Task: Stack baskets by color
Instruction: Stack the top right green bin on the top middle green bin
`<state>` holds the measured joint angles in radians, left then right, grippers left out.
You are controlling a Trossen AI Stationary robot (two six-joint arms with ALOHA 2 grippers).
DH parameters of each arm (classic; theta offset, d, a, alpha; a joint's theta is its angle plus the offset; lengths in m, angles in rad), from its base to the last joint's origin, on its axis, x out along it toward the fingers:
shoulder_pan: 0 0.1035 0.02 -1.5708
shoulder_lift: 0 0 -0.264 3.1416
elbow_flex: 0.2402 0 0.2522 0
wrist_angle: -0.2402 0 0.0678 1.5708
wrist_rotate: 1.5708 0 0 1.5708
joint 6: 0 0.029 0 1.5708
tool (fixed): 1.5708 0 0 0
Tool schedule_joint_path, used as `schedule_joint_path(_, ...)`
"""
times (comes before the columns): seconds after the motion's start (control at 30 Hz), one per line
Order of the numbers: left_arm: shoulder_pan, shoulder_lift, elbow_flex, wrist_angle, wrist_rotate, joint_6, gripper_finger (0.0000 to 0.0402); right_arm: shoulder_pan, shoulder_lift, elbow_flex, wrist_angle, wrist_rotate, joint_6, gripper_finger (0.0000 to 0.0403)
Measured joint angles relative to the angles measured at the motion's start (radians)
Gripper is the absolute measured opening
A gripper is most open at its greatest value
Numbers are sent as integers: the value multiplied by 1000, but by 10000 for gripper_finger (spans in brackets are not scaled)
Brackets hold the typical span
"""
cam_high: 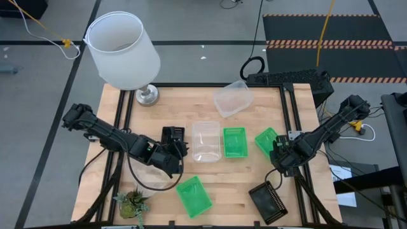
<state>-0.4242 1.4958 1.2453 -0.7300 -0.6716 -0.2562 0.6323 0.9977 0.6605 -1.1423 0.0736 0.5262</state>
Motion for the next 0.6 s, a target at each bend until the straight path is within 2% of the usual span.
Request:
schedule_joint_path(0.17, -1, 0, 0, 0, 0, 0, 88, 0, 3, -34, 51, -47, -2, 63)
schedule_joint_path(0.33, -4, 0, 0, 0, 0, 0, 88, 0, 5, -35, 68, -45, 28, 15)
schedule_joint_path(0.6, -4, 0, 0, 1, 0, 0, 88, -5, 5, -7, 64, 25, 107, 12)
